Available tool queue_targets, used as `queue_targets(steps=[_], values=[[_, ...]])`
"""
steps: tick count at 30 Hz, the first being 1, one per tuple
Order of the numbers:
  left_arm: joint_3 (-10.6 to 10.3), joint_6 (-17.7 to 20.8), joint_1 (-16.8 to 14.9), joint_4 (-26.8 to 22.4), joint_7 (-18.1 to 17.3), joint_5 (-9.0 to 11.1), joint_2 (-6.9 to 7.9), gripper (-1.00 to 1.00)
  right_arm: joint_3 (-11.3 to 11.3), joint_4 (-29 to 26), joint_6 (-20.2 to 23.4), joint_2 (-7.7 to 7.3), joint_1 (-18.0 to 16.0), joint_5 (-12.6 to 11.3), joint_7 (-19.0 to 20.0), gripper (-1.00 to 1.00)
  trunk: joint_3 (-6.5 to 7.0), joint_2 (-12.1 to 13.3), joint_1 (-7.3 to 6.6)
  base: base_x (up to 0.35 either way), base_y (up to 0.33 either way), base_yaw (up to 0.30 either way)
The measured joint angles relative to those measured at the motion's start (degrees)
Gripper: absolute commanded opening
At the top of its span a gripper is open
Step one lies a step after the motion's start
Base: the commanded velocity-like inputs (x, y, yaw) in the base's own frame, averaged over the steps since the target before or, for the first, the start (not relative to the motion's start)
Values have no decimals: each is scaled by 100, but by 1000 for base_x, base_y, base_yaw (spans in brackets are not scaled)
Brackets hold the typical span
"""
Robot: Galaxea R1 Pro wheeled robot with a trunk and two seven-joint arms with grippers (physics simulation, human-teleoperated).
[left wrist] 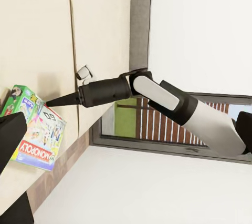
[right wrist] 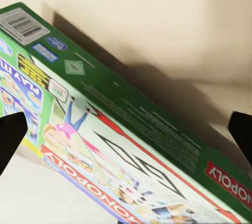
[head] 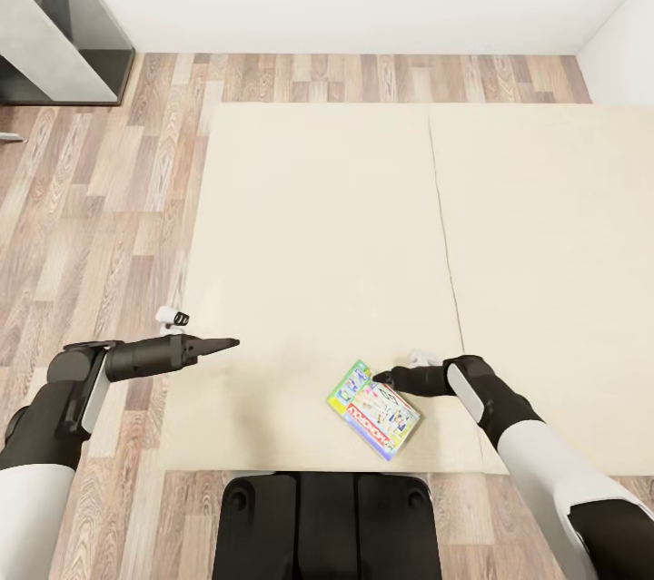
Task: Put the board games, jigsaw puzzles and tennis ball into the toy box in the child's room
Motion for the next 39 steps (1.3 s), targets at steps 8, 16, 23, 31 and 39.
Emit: queue_targets(steps=[8,16,23,31,39], values=[[0,-4,0,1,0,0,24,100,0,2,109,-35,56,-26,14,100,0,0,0,0,0,0],[1,-1,0,-1,0,0,43,100,6,13,130,-107,71,-22,14,100,0,1,0,0,0,0],[0,0,0,1,0,0,45,100,13,55,140,-262,75,3,14,100,0,1,0,0,0,0],[4,0,0,4,0,0,41,100,44,70,384,-399,86,22,16,100,0,0,0,0,0,0],[8,0,1,-1,0,0,45,100,61,78,432,-365,109,123,11,100,0,-1,-1,0,0,0]])
